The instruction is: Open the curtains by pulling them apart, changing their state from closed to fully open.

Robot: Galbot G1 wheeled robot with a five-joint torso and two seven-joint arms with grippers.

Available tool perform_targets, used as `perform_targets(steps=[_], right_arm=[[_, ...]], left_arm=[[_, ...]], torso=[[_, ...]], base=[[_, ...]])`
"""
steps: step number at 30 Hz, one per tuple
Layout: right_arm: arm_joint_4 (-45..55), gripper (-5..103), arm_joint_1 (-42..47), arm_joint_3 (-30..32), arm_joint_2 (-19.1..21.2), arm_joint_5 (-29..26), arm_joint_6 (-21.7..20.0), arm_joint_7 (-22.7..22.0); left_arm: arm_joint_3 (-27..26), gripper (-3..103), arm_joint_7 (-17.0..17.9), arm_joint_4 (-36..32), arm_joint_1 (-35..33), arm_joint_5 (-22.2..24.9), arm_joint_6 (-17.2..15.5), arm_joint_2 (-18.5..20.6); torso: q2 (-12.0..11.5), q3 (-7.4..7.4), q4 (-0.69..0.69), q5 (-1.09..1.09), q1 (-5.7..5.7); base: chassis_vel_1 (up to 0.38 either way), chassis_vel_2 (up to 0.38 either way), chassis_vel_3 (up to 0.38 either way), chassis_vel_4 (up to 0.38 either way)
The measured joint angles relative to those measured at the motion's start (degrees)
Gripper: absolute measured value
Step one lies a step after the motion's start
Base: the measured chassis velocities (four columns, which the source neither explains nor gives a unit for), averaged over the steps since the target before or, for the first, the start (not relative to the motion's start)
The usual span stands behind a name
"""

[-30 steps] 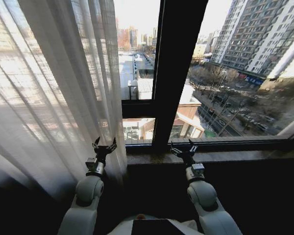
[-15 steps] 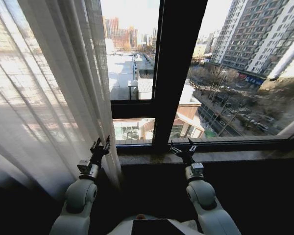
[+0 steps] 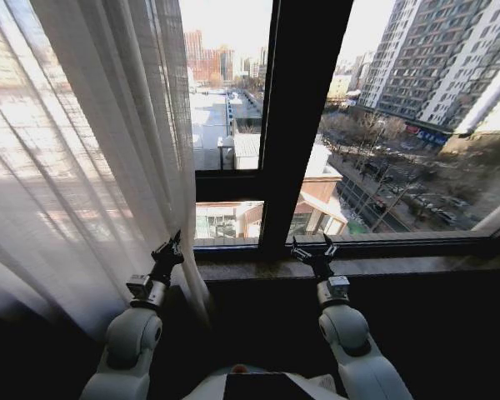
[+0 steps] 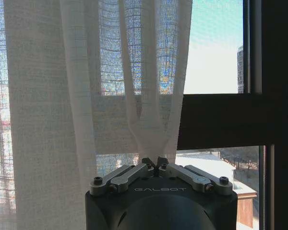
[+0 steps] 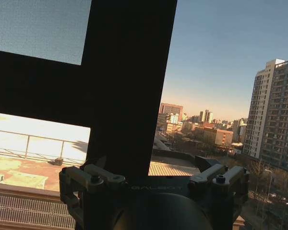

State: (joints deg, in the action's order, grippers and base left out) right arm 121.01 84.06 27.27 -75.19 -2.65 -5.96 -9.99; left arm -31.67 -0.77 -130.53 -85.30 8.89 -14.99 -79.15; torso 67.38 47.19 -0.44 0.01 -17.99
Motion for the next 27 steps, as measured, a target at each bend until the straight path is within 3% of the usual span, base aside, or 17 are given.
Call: perform_targets(steps=[14, 27], right_arm=[[0.1, 100, 0.1, 0.1, 0.1, 0.2, -0.1, -0.2], [0.0, 100, 0.4, 0.0, 0.0, 0.3, -0.1, -0.2]], left_arm=[[-0.1, 0, -0.1, -0.2, -0.2, -0.1, 0.0, -0.1], [-0.1, 0, -0.1, -0.4, -0.7, -0.3, 0.1, -0.5]], torso=[[0.0, 0.0, -0.01, 0.01, 0.0], [0.0, 0.0, -0.01, 0.03, 0.01]], base=[[0.034, 0.038, -0.03, -0.03], [0.229, 0.225, -0.229, -0.239]])
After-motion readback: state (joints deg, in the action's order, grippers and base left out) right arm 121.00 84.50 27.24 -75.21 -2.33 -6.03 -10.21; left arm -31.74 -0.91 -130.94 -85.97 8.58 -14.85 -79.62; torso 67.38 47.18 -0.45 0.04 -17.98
